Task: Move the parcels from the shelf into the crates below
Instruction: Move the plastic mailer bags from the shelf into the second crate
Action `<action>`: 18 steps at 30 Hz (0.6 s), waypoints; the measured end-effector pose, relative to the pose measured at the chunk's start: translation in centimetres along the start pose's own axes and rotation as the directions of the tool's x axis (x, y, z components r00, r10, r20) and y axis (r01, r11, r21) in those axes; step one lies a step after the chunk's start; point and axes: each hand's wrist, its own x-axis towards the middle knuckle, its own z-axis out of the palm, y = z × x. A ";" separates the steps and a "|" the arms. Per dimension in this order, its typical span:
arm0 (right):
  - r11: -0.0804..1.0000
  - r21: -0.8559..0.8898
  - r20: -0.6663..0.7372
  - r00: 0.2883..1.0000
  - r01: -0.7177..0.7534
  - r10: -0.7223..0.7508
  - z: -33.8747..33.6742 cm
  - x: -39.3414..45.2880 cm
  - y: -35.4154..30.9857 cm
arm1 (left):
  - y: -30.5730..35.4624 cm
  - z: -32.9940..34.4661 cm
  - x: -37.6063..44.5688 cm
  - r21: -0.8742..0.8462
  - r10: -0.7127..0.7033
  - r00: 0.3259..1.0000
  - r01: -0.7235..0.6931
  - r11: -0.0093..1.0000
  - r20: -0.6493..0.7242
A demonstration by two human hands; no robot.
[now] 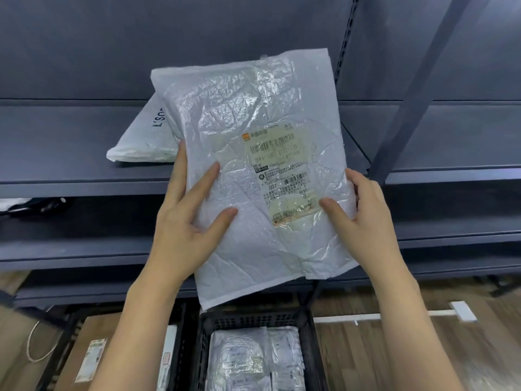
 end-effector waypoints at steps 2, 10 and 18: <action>1.000 -0.015 0.017 1.000 0.010 -0.010 0.4 -0.3 -0.1 | -0.1 -0.1 0.0 0.022 -0.012 1.000 0.011 1.000 0.012; 0.986 -0.149 0.075 0.995 0.081 -0.071 2.0 -1.9 -1.2 | -1.1 -1.3 -0.8 0.161 -0.041 0.988 0.016 0.987 0.152; 0.987 -0.143 0.099 0.993 0.075 -0.062 4.2 -3.7 -3.5 | -2.8 -3.8 -2.0 0.190 -0.060 0.982 0.026 0.981 0.176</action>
